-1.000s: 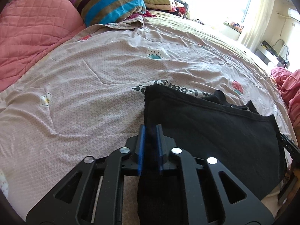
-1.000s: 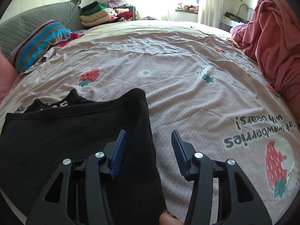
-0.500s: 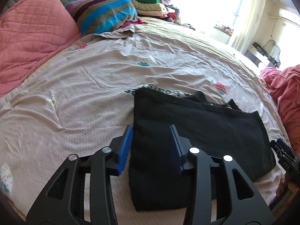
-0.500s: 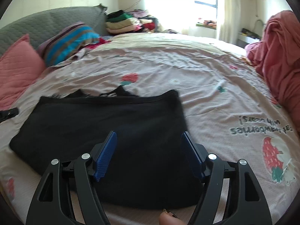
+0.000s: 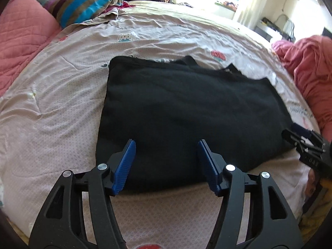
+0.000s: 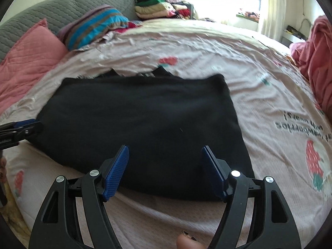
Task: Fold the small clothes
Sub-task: 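Open both tools and pull them back from the folded bundle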
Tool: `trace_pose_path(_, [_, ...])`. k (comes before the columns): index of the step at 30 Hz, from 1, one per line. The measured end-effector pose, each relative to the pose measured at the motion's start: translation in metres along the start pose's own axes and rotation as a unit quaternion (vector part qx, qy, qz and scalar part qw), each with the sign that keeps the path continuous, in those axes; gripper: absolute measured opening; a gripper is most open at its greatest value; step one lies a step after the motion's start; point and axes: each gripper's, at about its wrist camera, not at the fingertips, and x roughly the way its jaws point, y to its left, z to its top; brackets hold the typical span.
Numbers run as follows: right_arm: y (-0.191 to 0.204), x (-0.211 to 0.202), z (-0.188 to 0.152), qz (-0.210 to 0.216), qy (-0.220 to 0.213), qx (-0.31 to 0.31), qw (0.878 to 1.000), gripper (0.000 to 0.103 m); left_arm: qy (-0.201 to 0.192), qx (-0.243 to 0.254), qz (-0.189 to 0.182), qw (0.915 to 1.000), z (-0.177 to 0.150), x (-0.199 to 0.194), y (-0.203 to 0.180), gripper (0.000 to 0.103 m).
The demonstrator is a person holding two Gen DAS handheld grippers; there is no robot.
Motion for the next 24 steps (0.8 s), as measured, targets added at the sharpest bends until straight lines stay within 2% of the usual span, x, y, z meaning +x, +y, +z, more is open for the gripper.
trace_pose_path(3, [-0.013,0.008,-0.013,-0.014,0.024,0.013,1.0,0.071,0.012,-0.008,-0.011,0.9998,-0.006,0.003,0.005,0.054])
trace_pose_path(7, [-0.021,0.006,-0.023,-0.008,0.026,0.024,0.999,0.07,0.013,-0.031,-0.034,0.9989,-0.014,0.006,0.014,0.054])
trace_pose_path(17, [-0.018,0.001,-0.027,-0.016,0.022,0.025,0.999,0.072,0.01,-0.024,-0.025,0.9993,-0.022,0.001,0.008,0.054])
trace_pose_path(24, [-0.024,-0.004,-0.027,-0.004,0.011,0.059,0.998,0.072,0.007,-0.034,-0.034,0.9988,-0.024,-0.007,0.007,0.056])
